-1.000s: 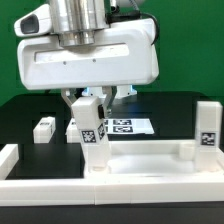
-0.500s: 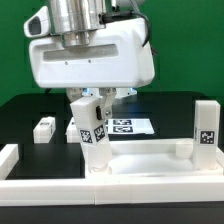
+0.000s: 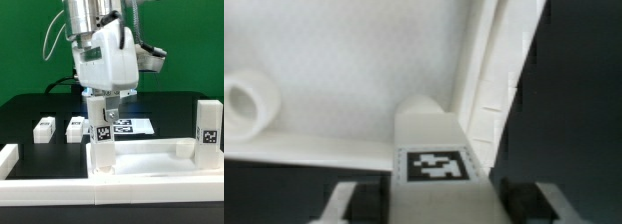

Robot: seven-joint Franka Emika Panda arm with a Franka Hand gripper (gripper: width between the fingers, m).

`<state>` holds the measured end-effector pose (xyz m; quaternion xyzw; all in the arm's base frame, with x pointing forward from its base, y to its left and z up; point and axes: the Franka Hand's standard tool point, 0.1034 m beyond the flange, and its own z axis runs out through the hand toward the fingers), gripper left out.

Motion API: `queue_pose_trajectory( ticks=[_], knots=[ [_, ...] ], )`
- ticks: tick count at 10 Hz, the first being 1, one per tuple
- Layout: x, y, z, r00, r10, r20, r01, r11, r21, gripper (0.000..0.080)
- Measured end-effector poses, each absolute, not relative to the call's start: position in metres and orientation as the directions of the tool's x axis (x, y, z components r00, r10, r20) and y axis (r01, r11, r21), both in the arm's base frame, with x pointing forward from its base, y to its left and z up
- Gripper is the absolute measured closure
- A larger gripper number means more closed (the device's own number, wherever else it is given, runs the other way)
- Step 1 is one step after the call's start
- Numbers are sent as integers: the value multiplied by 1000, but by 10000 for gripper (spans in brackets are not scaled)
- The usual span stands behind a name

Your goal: Assemble desk

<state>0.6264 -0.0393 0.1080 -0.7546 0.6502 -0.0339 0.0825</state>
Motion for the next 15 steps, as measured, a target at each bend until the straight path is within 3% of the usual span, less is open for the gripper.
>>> queue_pose_trajectory(
  ticks=[2,4,5,6,7,12,14,15],
  knots=[
    [627,-40,108,41,-996,-77,-984,-27,-176,506],
    [627,-39,107,47,-996,-77,-984,-33,-173,506],
    [626,-40,107,166,-985,-54,-973,-154,-169,255],
    [628,-41,111,323,-946,-29,-936,-315,-157,255],
    [628,-38,113,488,-873,11,-863,-484,-146,173],
    [628,-38,110,770,-635,63,-625,-770,-131,150],
    [626,-35,106,966,-235,106,-233,-972,-35,150],
    [626,-37,106,967,-229,108,-227,-973,-36,150]
  ],
)
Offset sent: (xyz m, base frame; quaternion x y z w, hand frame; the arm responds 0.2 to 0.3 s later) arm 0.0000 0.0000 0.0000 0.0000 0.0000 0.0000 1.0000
